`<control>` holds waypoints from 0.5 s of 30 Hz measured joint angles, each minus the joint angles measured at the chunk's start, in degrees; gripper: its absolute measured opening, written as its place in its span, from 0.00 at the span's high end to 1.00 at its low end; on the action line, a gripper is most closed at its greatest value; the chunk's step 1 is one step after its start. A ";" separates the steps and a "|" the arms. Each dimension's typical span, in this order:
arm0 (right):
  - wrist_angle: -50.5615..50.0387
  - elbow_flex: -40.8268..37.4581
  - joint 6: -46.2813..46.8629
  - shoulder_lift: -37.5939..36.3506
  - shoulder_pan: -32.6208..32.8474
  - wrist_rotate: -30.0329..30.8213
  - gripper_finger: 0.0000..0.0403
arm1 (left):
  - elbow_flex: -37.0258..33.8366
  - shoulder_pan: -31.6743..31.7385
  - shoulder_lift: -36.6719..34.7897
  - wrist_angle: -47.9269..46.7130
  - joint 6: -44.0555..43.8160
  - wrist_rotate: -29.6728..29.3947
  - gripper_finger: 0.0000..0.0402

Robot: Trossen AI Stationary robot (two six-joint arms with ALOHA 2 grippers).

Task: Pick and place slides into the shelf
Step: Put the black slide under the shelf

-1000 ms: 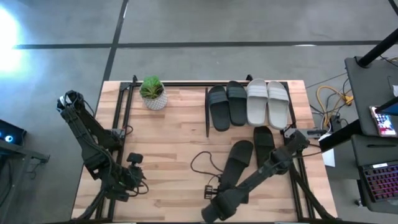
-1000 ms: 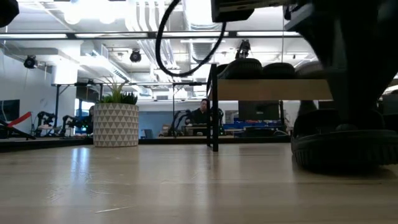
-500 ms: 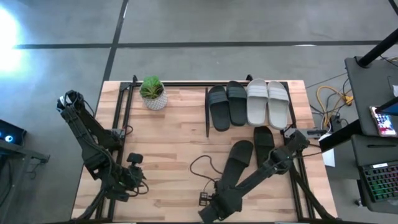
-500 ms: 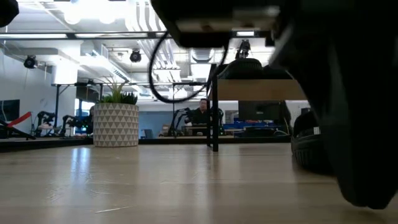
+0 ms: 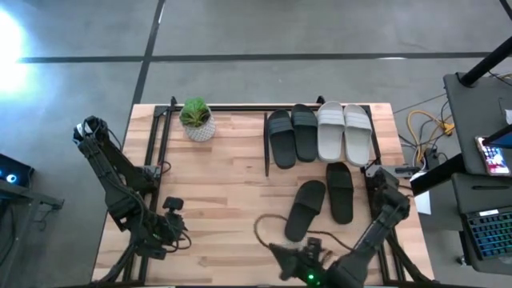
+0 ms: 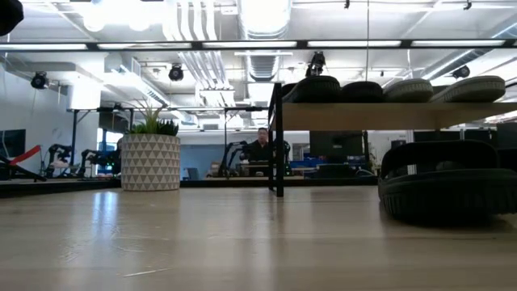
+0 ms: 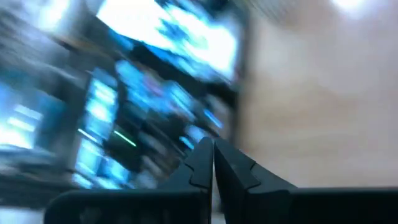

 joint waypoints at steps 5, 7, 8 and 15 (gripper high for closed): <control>8.86 0.13 -13.14 -1.42 1.62 15.85 0.98 | 0.49 0.00 0.00 0.30 -0.40 0.01 0.71; 17.61 0.89 -21.28 -1.92 1.69 15.87 0.98 | 0.54 0.02 0.00 0.24 -1.51 0.02 0.71; 21.01 1.28 -26.36 -2.36 1.65 15.37 0.98 | 0.54 0.02 -0.02 0.25 -1.59 0.02 0.71; 31.94 4.80 -47.16 -3.75 -1.08 -18.01 0.98 | 0.54 0.02 -0.18 0.15 -1.66 0.24 0.71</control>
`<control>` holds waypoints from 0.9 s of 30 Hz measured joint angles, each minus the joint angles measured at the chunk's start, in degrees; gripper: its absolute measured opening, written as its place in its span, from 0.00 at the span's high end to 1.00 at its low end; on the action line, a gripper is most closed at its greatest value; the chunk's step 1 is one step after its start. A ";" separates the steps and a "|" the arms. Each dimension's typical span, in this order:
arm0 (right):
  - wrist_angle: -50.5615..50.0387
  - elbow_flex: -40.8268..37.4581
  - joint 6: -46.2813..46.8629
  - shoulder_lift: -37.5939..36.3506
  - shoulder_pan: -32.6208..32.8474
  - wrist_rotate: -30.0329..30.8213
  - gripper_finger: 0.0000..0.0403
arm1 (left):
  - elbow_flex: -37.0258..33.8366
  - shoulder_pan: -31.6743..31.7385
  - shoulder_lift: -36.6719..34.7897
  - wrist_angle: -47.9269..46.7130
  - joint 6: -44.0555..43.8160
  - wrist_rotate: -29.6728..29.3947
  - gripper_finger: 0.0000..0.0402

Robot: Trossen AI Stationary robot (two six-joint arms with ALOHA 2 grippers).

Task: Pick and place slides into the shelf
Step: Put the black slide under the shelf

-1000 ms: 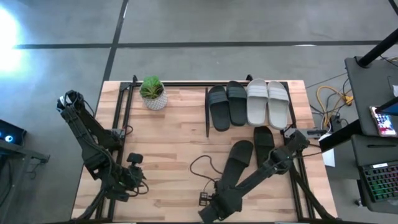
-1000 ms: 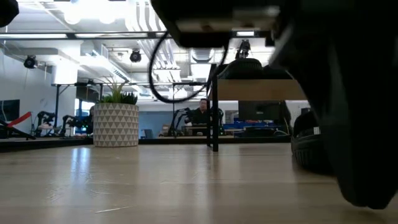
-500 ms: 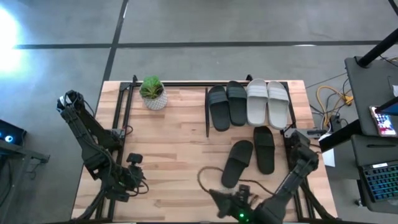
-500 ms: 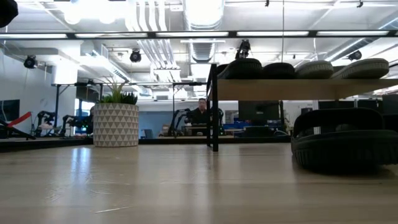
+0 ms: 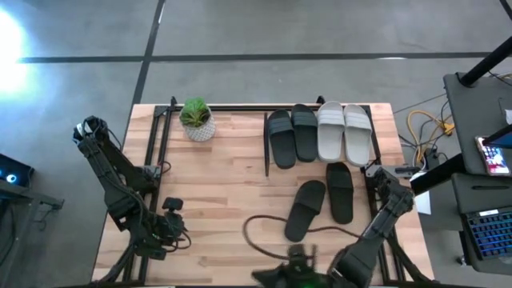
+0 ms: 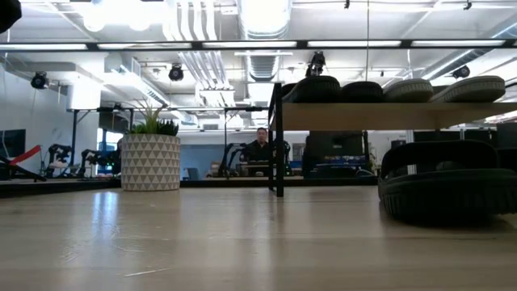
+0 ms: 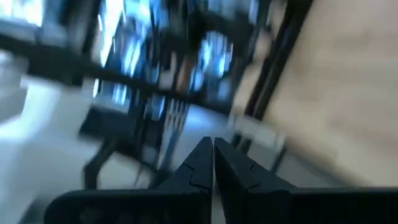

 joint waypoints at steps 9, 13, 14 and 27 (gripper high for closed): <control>-30.84 1.52 33.35 4.88 -3.71 -58.83 0.98 | 0.26 0.00 -0.17 0.01 -1.81 0.26 0.71; -45.43 1.46 39.64 7.30 -0.82 -80.44 0.98 | 0.26 0.00 -0.28 -0.18 -3.71 0.28 0.71; -48.21 1.46 41.35 7.72 0.28 -81.13 0.98 | 0.26 0.00 -0.33 -0.20 -4.46 0.26 0.71; -62.74 1.66 48.63 5.32 4.36 -44.28 0.98 | 0.22 0.02 -0.17 -0.20 -12.09 0.26 0.71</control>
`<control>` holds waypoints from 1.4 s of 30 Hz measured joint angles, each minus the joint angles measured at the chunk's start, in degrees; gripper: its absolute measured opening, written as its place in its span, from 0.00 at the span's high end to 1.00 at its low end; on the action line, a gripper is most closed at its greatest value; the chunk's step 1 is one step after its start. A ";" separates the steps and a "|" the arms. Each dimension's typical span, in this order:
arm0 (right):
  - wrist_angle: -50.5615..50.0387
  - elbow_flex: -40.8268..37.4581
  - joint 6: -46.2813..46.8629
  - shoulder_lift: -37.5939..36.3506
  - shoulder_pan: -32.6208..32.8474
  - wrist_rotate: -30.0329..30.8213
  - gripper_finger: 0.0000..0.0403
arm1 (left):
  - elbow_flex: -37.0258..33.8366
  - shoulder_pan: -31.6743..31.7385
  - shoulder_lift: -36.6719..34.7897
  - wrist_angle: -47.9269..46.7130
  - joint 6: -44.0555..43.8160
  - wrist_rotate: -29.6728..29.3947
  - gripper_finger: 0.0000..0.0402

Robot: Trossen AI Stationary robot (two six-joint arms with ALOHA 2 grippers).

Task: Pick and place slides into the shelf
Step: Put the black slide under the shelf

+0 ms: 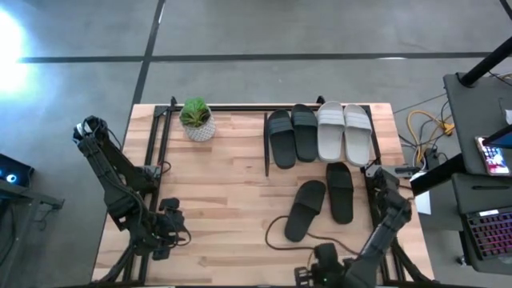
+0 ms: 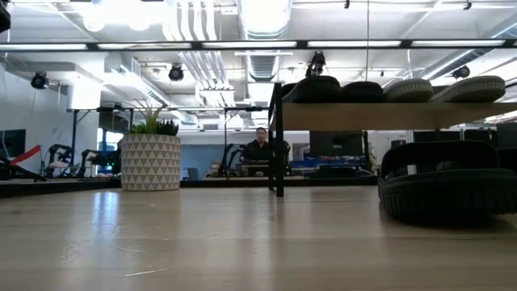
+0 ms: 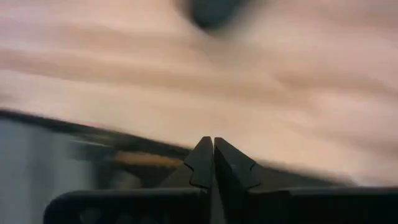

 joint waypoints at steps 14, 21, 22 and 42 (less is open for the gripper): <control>12.81 6.42 -8.04 -5.45 4.63 56.88 0.98 | 0.00 0.42 -0.09 0.00 -2.83 -0.02 0.71; 47.09 7.56 -54.83 -7.75 5.88 66.62 0.98 | 0.00 0.72 -0.09 0.00 -2.36 0.00 0.71; 54.09 7.56 -63.72 -7.85 5.89 64.76 0.98 | 0.00 0.74 -0.09 -0.02 -2.34 -0.02 0.71; 31.93 7.45 -23.70 -4.93 3.05 33.96 0.98 | 0.00 0.83 -0.13 0.00 -0.85 0.00 0.71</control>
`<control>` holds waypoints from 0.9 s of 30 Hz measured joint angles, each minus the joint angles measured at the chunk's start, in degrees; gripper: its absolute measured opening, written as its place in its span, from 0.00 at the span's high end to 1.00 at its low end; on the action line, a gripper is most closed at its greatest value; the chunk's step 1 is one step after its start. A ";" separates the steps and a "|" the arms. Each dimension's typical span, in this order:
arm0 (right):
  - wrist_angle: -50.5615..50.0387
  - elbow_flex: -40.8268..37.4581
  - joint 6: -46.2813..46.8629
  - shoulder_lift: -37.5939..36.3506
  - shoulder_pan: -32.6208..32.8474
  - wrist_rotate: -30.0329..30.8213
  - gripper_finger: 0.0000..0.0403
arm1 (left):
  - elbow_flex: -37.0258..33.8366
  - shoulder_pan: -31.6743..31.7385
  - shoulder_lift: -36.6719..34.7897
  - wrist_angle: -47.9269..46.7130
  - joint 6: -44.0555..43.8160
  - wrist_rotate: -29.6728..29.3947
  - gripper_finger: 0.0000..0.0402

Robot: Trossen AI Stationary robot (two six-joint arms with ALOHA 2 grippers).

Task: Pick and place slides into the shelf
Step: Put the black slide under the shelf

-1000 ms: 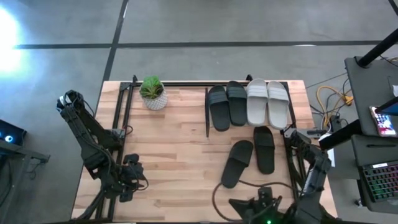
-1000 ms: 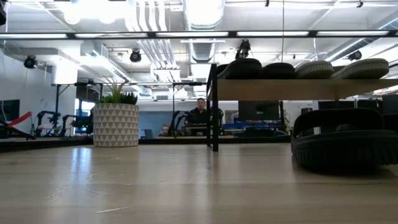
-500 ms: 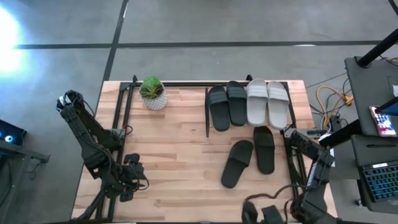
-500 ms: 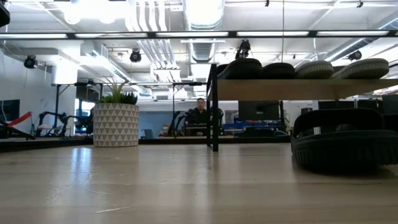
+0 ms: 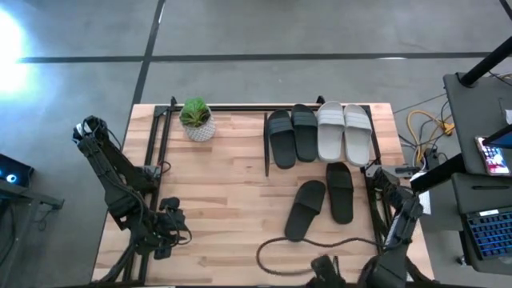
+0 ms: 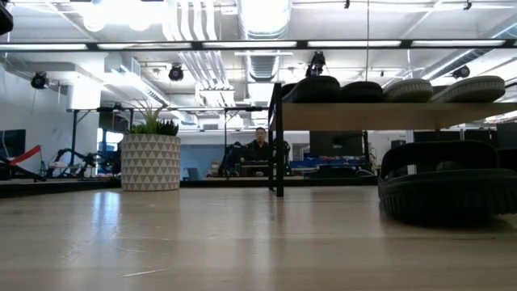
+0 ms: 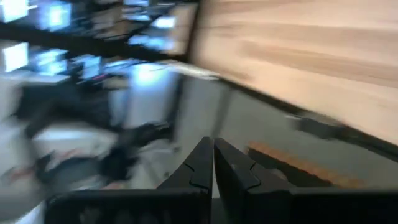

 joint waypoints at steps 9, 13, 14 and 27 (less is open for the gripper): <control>-18.65 -0.11 18.21 6.94 -6.58 -23.73 0.98 | 0.00 0.00 0.02 0.00 -0.07 0.00 0.71; -18.70 -0.09 15.90 10.84 -9.55 -28.62 0.98 | -0.02 -0.02 0.02 0.03 -0.07 0.00 0.71; -19.25 -0.09 15.82 11.86 -10.11 -29.90 0.98 | -0.02 -0.02 0.02 0.00 -0.03 0.00 0.71; -32.11 -0.44 19.73 19.40 -14.26 -38.62 0.98 | -0.72 -0.04 0.02 0.01 1.45 0.00 0.71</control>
